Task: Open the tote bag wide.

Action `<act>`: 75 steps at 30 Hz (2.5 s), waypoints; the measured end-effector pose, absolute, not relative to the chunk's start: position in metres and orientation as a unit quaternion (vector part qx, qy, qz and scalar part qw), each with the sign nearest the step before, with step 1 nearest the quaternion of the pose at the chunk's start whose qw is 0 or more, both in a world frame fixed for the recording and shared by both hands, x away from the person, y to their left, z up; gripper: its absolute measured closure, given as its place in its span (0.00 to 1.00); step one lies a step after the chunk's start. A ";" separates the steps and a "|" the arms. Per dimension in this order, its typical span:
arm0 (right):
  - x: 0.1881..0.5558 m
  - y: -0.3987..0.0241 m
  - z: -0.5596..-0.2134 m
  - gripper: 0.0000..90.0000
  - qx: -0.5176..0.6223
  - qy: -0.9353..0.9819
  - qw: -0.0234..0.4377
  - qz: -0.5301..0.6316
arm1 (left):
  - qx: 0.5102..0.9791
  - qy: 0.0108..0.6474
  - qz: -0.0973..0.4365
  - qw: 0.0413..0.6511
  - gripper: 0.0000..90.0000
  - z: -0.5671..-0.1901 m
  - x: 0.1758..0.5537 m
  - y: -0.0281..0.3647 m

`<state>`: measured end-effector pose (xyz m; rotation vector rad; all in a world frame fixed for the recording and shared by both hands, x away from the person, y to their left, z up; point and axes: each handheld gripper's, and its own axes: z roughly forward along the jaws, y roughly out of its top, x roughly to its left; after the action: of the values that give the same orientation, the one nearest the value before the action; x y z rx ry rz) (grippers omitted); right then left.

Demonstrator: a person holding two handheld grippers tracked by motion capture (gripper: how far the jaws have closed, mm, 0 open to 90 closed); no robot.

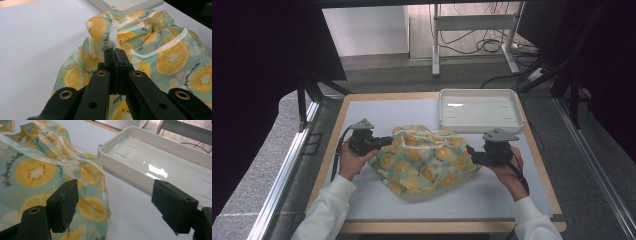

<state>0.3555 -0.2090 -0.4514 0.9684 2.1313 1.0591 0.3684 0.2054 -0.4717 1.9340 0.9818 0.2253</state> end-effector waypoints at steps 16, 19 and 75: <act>0.407 -0.162 -0.461 0.29 0.329 0.841 0.252 0.348 | 0.788 0.398 0.085 0.462 1.00 -0.474 0.369 0.203; 0.414 -0.160 -0.468 0.32 0.327 0.848 0.247 0.336 | 0.787 0.399 0.084 0.463 1.00 -0.474 0.369 0.203; 0.373 -0.184 -0.444 0.99 0.305 0.808 0.202 0.461 | 0.775 0.392 0.091 0.488 1.00 -0.456 0.347 0.215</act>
<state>0.3732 -0.1840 -0.4442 0.8528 2.2567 1.2876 0.3468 0.2152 -0.4557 1.8831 0.9530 0.2209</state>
